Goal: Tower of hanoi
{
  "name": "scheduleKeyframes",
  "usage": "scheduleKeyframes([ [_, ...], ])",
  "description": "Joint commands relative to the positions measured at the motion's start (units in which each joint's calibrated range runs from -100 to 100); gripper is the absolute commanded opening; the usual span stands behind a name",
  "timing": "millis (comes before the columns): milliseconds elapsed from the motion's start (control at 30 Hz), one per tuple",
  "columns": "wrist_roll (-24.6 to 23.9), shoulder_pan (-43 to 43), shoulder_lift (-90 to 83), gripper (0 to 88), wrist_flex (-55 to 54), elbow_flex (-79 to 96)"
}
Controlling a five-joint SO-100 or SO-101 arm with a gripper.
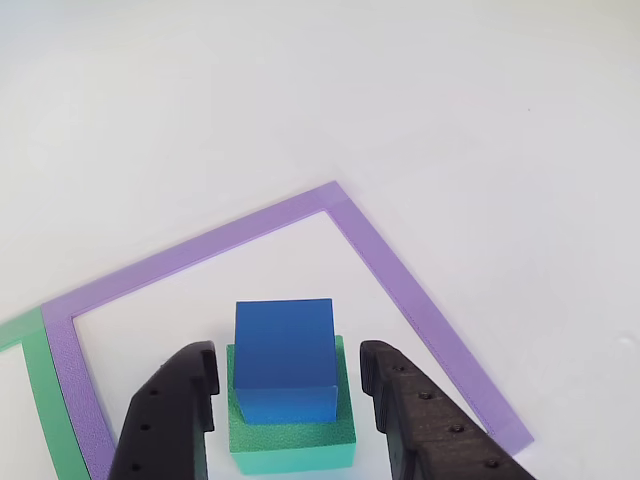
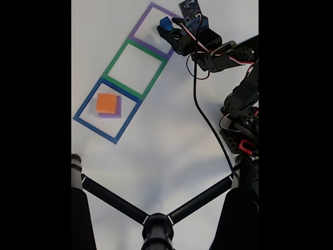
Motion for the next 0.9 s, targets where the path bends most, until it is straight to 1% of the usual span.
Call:
scheduleKeyframes([
  [0, 0.20, -2.22, -0.23, 10.9, -1.16, -2.00],
  [400, 0.20, -2.29, -0.63, 3.6, -0.03, -2.09],
  [533, 0.20, -2.67, -4.16, 3.0, 4.18, -2.09],
  [600, 0.20, -3.21, -8.97, 3.1, 10.09, -2.55],
  [667, 0.20, -4.43, -15.54, 3.0, 19.80, -4.82],
  [833, 0.20, -7.25, -29.08, 2.8, 56.22, -20.72],
  [867, 0.20, -7.71, -30.84, 2.8, 62.13, -23.81],
])
